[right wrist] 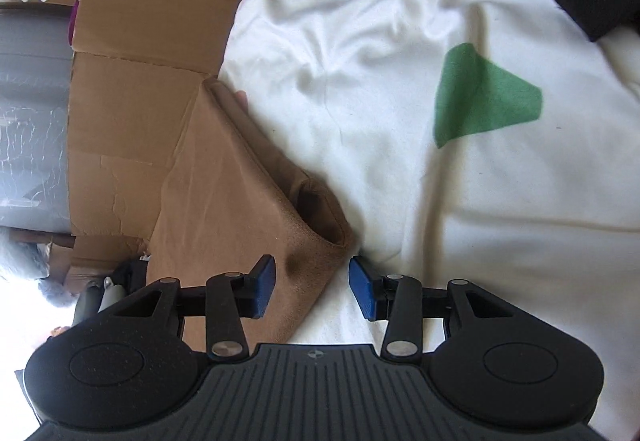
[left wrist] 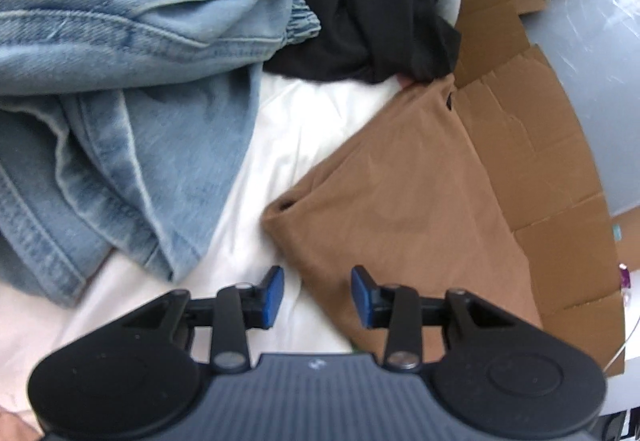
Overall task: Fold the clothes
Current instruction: 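Pinch the folded shirt's edge with both tools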
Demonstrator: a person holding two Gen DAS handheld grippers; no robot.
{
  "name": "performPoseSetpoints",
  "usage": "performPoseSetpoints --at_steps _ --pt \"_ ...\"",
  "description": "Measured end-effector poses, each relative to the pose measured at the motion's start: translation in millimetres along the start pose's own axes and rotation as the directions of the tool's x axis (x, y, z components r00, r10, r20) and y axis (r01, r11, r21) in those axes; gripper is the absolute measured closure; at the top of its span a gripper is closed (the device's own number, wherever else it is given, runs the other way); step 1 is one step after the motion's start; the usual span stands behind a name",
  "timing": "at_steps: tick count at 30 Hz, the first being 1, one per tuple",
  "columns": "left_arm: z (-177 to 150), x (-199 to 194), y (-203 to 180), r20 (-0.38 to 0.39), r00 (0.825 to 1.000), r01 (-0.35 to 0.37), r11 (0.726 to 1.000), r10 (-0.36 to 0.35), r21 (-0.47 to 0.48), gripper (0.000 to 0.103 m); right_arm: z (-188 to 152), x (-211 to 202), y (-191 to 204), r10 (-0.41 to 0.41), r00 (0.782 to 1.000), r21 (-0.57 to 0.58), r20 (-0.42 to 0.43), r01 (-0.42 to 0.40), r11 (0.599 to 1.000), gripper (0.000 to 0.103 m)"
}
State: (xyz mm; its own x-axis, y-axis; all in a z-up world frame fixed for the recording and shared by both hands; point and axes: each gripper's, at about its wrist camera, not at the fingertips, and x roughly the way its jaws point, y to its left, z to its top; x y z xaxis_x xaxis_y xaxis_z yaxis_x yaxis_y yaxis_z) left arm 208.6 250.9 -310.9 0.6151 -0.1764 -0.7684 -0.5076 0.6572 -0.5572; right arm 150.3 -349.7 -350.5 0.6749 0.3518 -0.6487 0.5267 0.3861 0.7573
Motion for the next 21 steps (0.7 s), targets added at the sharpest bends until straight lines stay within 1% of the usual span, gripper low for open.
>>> performPoseSetpoints --at_steps 3,5,8,9,10,11,12,13,14,16,18,19,20,21 --pt "1 3 2 0.000 1.000 0.002 1.000 -0.002 -0.013 0.064 1 3 1 0.008 1.000 -0.008 -0.003 -0.008 1.000 0.056" --pt "1 6 5 0.005 1.000 0.009 1.000 -0.009 -0.023 0.064 2 4 -1 0.015 1.000 0.009 0.002 -0.015 1.000 0.056" --pt "3 10 9 0.017 0.999 0.032 0.999 -0.031 -0.044 0.062 3 6 -3 0.028 1.000 0.041 0.007 -0.028 0.999 0.056" --pt "4 12 11 0.020 0.999 0.040 0.998 -0.039 -0.051 0.062 4 8 -5 0.036 0.999 0.071 0.008 -0.036 0.997 0.058" --pt "5 13 12 0.022 0.999 0.046 0.997 -0.045 -0.058 0.062 6 9 -7 0.041 0.999 0.097 0.009 -0.042 0.994 0.065" --pt "6 15 14 0.024 0.998 0.053 0.997 -0.051 -0.065 0.065 7 9 -9 0.042 0.999 0.112 0.009 -0.042 0.993 0.073" --pt "7 16 15 0.026 0.998 0.059 0.996 -0.057 -0.072 0.073 9 9 -9 0.045 0.999 0.121 0.010 -0.046 0.992 0.087" --pt "9 17 16 0.028 0.998 0.066 0.995 -0.064 -0.079 0.088 9 8 -9 0.055 0.998 0.121 0.014 -0.056 0.991 0.093" --pt "10 16 17 0.037 0.996 0.080 0.993 -0.077 -0.083 0.100 10 7 -9 0.065 0.998 0.120 0.018 -0.066 0.991 0.095" --pt "13 11 17 0.059 0.994 0.100 0.991 -0.095 -0.089 0.100 10 3 -8 0.096 0.995 0.127 0.031 -0.099 0.987 0.095" --pt "14 9 18 0.061 0.993 0.110 0.989 -0.104 -0.098 0.099 8 -2 -7 0.127 0.991 0.133 0.043 -0.132 0.982 0.095" --pt "14 9 19 0.060 0.993 0.107 0.989 -0.102 -0.099 0.099 6 -3 -6 0.128 0.991 0.119 0.043 -0.132 0.984 0.092" --pt "14 10 19 0.058 0.994 0.102 0.990 -0.096 -0.102 0.097 5 -3 -5 0.122 0.992 0.102 0.043 -0.125 0.987 0.092" --pt "14 11 20 0.054 0.995 0.094 0.990 -0.089 -0.106 0.093 3 -3 -5 0.113 0.993 0.096 0.043 -0.117 0.989 0.091"
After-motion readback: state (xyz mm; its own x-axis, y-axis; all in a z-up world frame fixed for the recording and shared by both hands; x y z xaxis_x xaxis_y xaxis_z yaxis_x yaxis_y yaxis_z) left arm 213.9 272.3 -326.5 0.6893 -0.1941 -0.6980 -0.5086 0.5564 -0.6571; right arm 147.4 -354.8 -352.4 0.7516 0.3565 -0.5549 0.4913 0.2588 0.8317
